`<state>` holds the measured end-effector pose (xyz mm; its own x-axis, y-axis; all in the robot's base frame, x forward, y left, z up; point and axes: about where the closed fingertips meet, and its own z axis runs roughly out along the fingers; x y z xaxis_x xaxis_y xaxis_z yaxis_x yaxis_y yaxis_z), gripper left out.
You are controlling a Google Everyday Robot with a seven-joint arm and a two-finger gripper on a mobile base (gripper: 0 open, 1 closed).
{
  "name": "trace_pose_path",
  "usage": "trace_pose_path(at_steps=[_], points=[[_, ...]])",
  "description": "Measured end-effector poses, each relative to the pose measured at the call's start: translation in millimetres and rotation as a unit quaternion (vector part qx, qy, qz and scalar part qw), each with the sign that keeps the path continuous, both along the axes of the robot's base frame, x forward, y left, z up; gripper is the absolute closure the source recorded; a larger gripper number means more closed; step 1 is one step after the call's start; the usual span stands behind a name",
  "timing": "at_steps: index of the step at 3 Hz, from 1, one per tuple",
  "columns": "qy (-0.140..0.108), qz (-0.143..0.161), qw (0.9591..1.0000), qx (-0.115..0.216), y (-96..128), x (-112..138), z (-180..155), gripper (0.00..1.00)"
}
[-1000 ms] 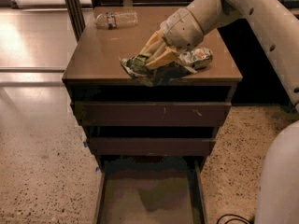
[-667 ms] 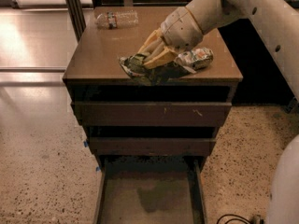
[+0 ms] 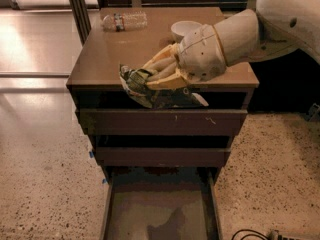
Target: Place green jalapeno chip bag into bottom drawer
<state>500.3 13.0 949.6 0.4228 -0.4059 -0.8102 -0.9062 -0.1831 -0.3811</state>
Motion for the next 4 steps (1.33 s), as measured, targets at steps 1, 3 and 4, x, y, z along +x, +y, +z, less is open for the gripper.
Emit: trace_pose_path(at_steps=[1, 3, 4], points=[[0.027, -0.015, 0.9992, -0.025, 8, -10, -76, 1.0], [0.075, -0.033, 0.9916, -0.1, 7, -32, -221, 1.0], [0.071, -0.031, 0.9919, -0.1, 10, -35, -224, 1.0]])
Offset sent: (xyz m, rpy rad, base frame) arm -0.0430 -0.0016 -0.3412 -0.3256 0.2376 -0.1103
